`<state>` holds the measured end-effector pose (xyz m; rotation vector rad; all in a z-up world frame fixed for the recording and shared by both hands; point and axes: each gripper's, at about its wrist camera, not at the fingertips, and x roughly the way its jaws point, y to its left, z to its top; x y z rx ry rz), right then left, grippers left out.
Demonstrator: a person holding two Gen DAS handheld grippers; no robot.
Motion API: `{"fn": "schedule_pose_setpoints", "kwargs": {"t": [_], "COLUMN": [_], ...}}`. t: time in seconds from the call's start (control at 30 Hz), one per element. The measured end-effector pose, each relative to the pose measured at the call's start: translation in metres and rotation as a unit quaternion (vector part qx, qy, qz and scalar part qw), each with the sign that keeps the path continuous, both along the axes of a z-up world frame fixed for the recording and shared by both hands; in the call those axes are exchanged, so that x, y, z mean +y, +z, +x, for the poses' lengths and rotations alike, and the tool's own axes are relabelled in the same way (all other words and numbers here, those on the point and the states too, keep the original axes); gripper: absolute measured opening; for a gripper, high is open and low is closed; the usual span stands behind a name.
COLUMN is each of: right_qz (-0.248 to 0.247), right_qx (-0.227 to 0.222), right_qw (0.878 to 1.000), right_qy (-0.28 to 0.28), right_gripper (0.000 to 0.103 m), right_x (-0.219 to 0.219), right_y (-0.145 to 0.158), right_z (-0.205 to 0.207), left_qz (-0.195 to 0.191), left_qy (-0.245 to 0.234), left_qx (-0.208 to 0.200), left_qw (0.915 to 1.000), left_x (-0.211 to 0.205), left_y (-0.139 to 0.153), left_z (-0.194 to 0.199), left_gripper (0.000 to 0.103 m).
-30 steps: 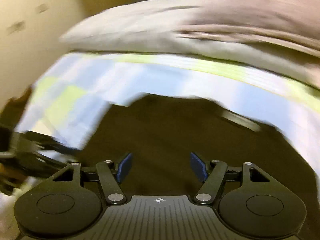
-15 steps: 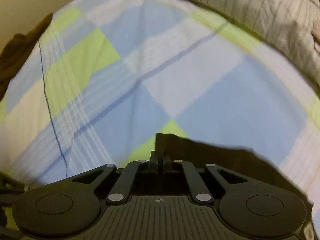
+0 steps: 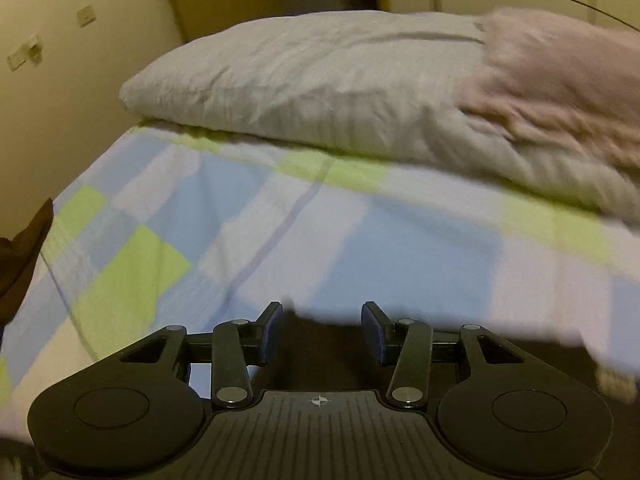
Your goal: Fold clothes
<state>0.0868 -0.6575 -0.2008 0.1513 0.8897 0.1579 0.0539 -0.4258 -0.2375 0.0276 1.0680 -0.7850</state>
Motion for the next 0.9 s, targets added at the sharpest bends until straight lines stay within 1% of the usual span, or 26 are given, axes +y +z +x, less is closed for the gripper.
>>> {"fn": "schedule_pose_setpoints", "kwargs": {"t": [0.07, 0.13, 0.17, 0.2, 0.27, 0.33, 0.37, 0.43, 0.57, 0.63, 0.67, 0.73, 0.8, 0.87, 0.9], "right_qz": [0.004, -0.008, -0.011, -0.005, 0.009, -0.004, 0.003, 0.018, 0.030, 0.041, 0.047, 0.063, 0.086, 0.110, 0.119], "right_qx": [0.036, 0.097, 0.119, 0.126, 0.118, 0.130, 0.132, 0.129, 0.106, 0.096, 0.092, 0.085, 0.081, 0.072, 0.068], "right_qw": [0.999, 0.994, 0.990, 0.987, 0.984, 0.975, 0.970, 0.958, 0.936, 0.921, 0.912, 0.890, 0.863, 0.832, 0.818], "right_qy": [-0.020, -0.056, -0.076, -0.096, -0.132, -0.181, -0.206, -0.256, -0.335, -0.374, -0.396, -0.443, -0.491, -0.539, -0.559], "right_gripper": [0.047, 0.047, 0.047, 0.047, 0.047, 0.047, 0.047, 0.047, 0.047, 0.047, 0.047, 0.047, 0.047, 0.047, 0.047], "right_x": [-0.014, -0.036, -0.047, -0.060, -0.083, -0.103, -0.114, -0.136, -0.173, -0.195, -0.208, -0.236, -0.265, -0.295, -0.308], "right_y": [-0.016, -0.043, -0.050, -0.053, -0.046, -0.037, -0.034, -0.024, 0.003, 0.011, 0.014, 0.017, 0.014, 0.013, 0.013], "right_z": [-0.038, -0.076, -0.094, -0.114, -0.152, -0.185, -0.200, -0.232, -0.298, -0.335, -0.355, -0.398, -0.441, -0.488, -0.508], "left_qz": [0.005, 0.008, 0.010, 0.012, 0.015, 0.017, 0.018, 0.019, 0.022, 0.024, 0.025, 0.030, 0.042, 0.053, 0.057], "left_qy": [-0.023, -0.050, -0.062, -0.074, -0.102, -0.138, -0.156, -0.192, -0.252, -0.264, -0.265, -0.265, -0.277, -0.293, -0.303], "left_qx": [-0.008, -0.015, -0.019, -0.023, -0.031, -0.041, -0.046, -0.056, -0.086, -0.095, -0.097, -0.095, -0.094, -0.092, -0.091], "left_qw": [0.9997, 0.9986, 0.9978, 0.9969, 0.9942, 0.9895, 0.9865, 0.9797, 0.9635, 0.9596, 0.9592, 0.9591, 0.9553, 0.9502, 0.9471], "left_x": [0.000, -0.007, -0.012, -0.017, -0.028, -0.044, -0.053, -0.072, -0.114, -0.134, -0.143, -0.160, -0.179, -0.198, -0.208], "left_y": [0.002, 0.004, 0.005, 0.006, 0.010, 0.015, 0.018, 0.025, 0.040, 0.046, 0.048, 0.048, 0.045, 0.044, 0.044], "left_z": [-0.008, -0.017, -0.020, -0.024, -0.033, -0.046, -0.052, -0.068, -0.105, -0.123, -0.133, -0.153, -0.180, -0.207, -0.222], "left_gripper": [0.006, 0.006, 0.006, 0.006, 0.009, 0.012, 0.013, 0.016, 0.024, 0.026, 0.028, 0.029, 0.029, 0.029, 0.029]}}
